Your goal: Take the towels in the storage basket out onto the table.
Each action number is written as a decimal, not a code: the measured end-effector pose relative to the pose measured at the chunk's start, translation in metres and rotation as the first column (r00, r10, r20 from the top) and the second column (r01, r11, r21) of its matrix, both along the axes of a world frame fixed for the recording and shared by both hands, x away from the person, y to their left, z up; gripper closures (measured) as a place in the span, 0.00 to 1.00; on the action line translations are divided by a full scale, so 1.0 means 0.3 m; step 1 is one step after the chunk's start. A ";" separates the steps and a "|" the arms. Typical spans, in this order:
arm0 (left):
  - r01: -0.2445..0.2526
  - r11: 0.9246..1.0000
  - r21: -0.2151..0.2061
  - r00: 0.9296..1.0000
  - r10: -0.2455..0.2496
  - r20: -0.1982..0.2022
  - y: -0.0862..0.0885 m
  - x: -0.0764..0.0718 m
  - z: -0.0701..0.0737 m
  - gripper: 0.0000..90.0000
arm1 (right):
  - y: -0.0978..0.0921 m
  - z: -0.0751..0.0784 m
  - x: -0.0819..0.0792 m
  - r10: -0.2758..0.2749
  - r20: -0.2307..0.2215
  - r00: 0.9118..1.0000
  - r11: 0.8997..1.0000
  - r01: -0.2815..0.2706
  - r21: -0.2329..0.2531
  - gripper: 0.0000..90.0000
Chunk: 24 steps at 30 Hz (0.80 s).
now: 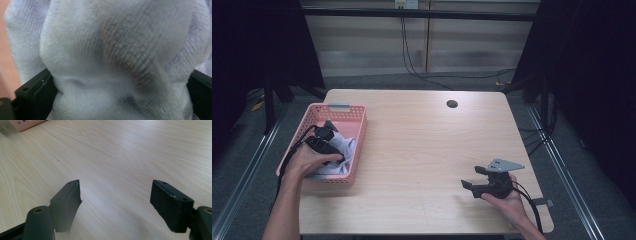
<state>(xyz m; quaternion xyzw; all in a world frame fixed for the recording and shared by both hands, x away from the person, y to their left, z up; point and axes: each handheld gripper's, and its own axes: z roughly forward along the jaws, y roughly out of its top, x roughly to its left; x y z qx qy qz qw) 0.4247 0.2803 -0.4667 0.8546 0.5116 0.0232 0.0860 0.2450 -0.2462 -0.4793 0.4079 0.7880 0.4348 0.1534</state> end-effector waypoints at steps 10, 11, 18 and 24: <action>-0.007 1.000 -0.023 0.999 0.008 0.034 0.009 -0.009 0.035 0.44 | -0.001 0.001 -0.002 -0.001 0.007 1.000 1.000 0.001 -0.012 0.26; -0.012 0.999 -0.031 0.999 0.014 0.040 0.010 -0.012 0.036 0.46 | 0.000 0.001 -0.003 -0.005 0.009 1.000 1.000 0.005 -0.021 0.26; -0.009 0.991 -0.135 0.994 0.023 0.103 0.067 -0.039 0.054 0.66 | -0.002 0.000 -0.001 -0.010 0.005 1.000 1.000 0.010 -0.028 0.26; 0.017 0.987 -0.162 0.992 0.004 0.129 0.075 -0.056 0.066 0.68 | -0.008 0.002 0.000 -0.019 0.005 1.000 0.999 0.019 -0.026 0.26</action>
